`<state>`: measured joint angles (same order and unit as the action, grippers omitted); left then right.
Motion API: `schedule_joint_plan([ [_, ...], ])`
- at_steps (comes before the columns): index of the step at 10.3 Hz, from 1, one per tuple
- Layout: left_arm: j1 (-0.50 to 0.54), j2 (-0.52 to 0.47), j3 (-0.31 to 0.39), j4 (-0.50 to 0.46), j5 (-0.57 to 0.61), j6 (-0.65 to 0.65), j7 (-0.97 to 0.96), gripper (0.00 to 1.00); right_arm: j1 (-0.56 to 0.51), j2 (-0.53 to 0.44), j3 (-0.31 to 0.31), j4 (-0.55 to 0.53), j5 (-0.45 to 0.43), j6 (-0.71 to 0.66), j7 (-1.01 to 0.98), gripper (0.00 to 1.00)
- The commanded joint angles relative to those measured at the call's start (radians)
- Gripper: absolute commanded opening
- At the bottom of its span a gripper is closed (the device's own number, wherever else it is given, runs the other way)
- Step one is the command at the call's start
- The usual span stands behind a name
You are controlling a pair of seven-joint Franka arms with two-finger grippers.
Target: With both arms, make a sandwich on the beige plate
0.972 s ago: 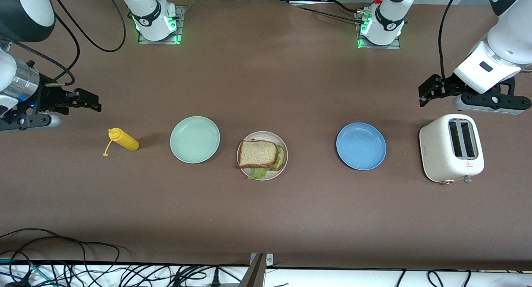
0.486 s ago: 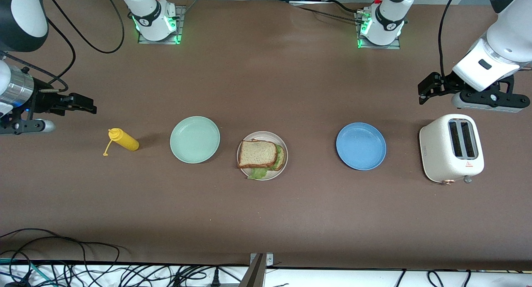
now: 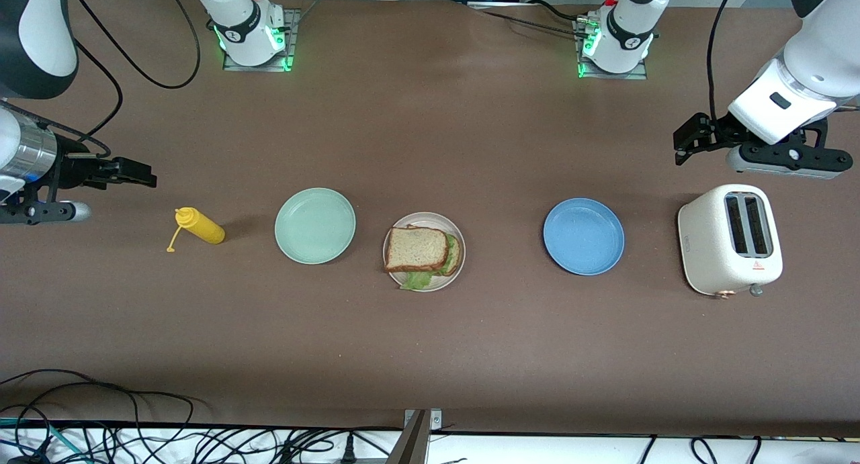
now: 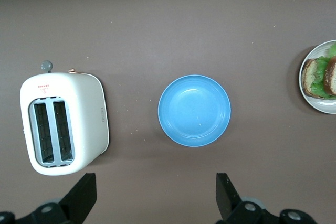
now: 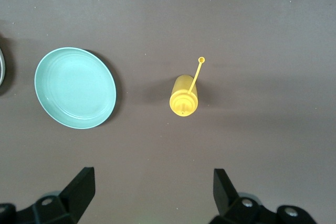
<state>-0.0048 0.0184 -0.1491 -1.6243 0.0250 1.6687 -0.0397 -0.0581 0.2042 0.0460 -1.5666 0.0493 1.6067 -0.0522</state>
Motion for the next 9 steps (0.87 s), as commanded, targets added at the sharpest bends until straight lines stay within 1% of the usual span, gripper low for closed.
schedule_joint_plan([
  [1,0.006,-0.015,-0.004,0.013,0.001,-0.020,0.021,1.00,-0.021,0.012,0.003,0.025,0.018,-0.039,0.000,1.00],
  [7,0.011,-0.015,-0.003,0.015,0.003,-0.030,0.023,1.00,-0.078,0.018,0.002,0.036,0.011,-0.021,0.023,1.00],
  [9,0.011,-0.015,-0.004,0.015,0.003,-0.029,0.024,1.00,-0.068,0.017,0.006,0.036,0.014,-0.014,0.122,1.00],
])
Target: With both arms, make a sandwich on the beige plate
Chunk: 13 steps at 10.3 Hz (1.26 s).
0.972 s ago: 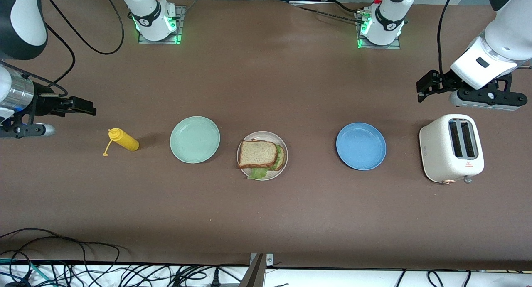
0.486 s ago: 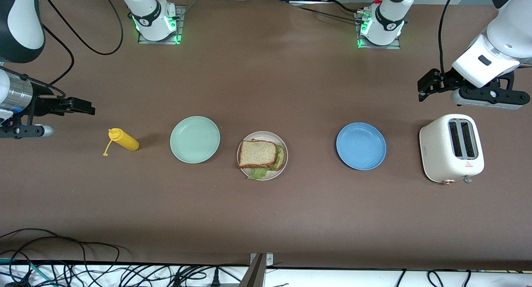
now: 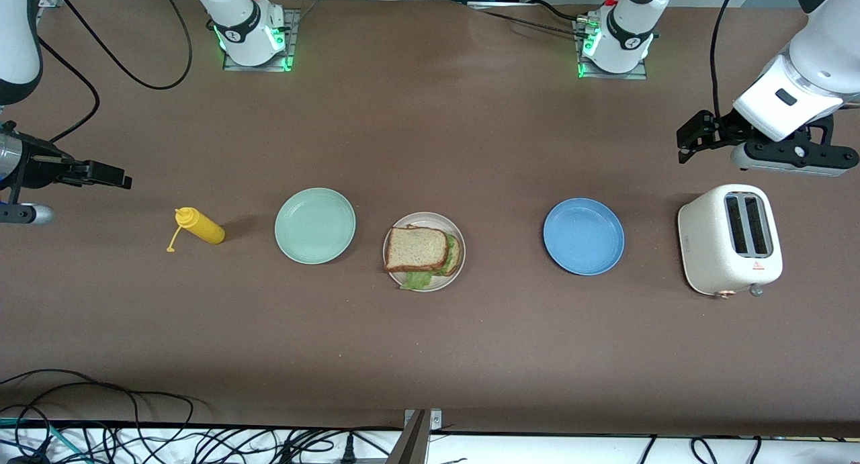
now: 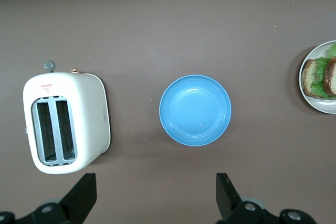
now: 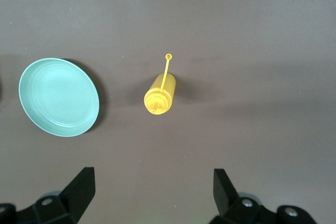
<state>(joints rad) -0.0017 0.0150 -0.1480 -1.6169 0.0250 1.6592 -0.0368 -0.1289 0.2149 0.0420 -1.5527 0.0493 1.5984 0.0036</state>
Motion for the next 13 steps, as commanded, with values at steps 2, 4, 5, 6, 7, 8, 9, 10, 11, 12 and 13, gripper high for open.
schedule_joint_plan([
  [2,0.008,-0.012,-0.005,0.008,0.003,-0.019,0.021,1.00,0.005,-0.003,0.013,0.022,0.015,-0.014,0.108,1.00],
  [4,0.008,-0.012,-0.005,0.008,0.003,-0.021,0.023,1.00,-0.003,-0.005,0.009,0.023,0.007,-0.014,0.102,1.00],
  [5,0.006,-0.012,-0.005,0.008,0.003,-0.021,0.023,1.00,-0.003,-0.006,0.009,0.023,0.004,-0.015,0.107,1.00],
  [6,0.008,-0.010,-0.005,0.008,0.003,-0.021,0.023,1.00,-0.003,-0.006,0.007,0.023,0.000,-0.011,0.108,1.00],
  [7,0.008,-0.012,-0.005,0.008,0.003,-0.021,0.023,1.00,-0.003,-0.008,0.009,0.023,-0.023,-0.012,0.108,1.00],
  [8,0.008,-0.012,-0.004,0.008,0.003,-0.021,0.023,1.00,-0.003,-0.015,0.009,0.022,-0.046,-0.014,0.113,1.00],
  [9,0.008,-0.012,-0.004,0.008,0.003,-0.021,0.023,1.00,-0.001,-0.017,0.012,0.019,-0.051,-0.009,0.160,1.00],
  [10,0.008,-0.012,-0.005,0.008,0.003,-0.021,0.023,1.00,0.014,-0.019,0.016,0.016,-0.061,0.001,0.208,1.00],
  [11,0.008,-0.012,-0.004,0.008,0.001,-0.021,0.024,1.00,0.043,-0.019,0.018,0.007,-0.098,0.033,0.237,1.00],
  [12,0.008,-0.012,-0.004,0.008,0.001,-0.019,0.024,1.00,0.046,-0.020,0.018,0.005,-0.108,0.043,0.239,1.00],
  [13,0.009,-0.012,-0.004,0.008,0.001,-0.021,0.023,1.00,0.048,-0.037,0.022,-0.009,-0.102,0.069,0.239,1.00],
])
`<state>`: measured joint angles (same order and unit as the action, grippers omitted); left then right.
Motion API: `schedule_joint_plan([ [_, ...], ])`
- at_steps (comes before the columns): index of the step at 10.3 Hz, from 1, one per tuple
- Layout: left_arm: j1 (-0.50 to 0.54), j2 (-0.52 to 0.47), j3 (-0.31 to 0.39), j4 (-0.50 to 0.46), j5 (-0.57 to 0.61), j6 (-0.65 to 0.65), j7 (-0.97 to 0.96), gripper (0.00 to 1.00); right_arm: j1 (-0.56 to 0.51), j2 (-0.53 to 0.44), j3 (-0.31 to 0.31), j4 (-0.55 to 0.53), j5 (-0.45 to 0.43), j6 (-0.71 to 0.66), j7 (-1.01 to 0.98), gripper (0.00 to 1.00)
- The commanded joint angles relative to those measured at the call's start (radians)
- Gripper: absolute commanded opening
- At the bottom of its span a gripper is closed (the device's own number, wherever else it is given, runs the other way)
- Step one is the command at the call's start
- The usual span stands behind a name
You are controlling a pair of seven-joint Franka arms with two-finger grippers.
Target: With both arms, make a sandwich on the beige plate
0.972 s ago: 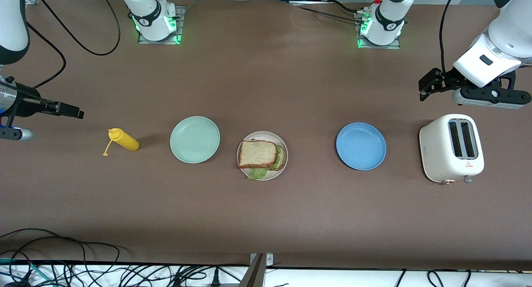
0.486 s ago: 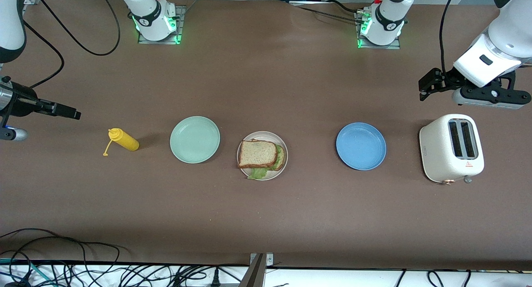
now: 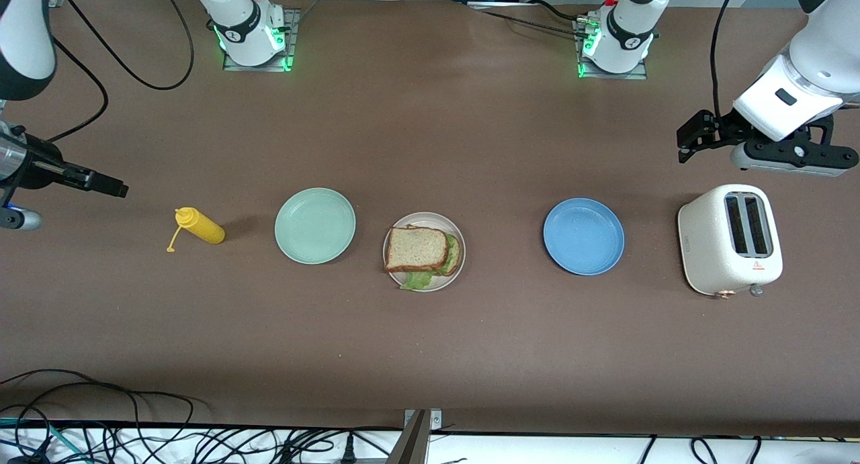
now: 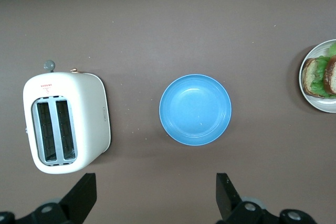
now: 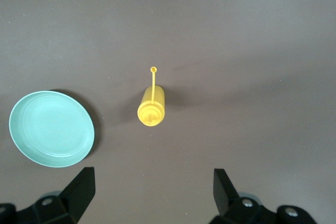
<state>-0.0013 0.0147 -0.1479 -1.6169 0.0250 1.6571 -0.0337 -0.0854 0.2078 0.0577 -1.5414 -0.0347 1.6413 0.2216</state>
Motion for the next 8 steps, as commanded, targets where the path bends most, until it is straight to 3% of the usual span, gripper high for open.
schedule_joint_plan([
  [1,0.007,-0.012,-0.004,0.008,0.003,-0.019,0.020,1.00,0.003,-0.066,0.017,-0.075,-0.013,0.093,0.021,1.00],
  [8,0.015,-0.012,0.001,0.008,0.003,-0.019,0.021,1.00,0.003,-0.082,0.021,-0.071,0.044,0.107,0.024,1.00],
])
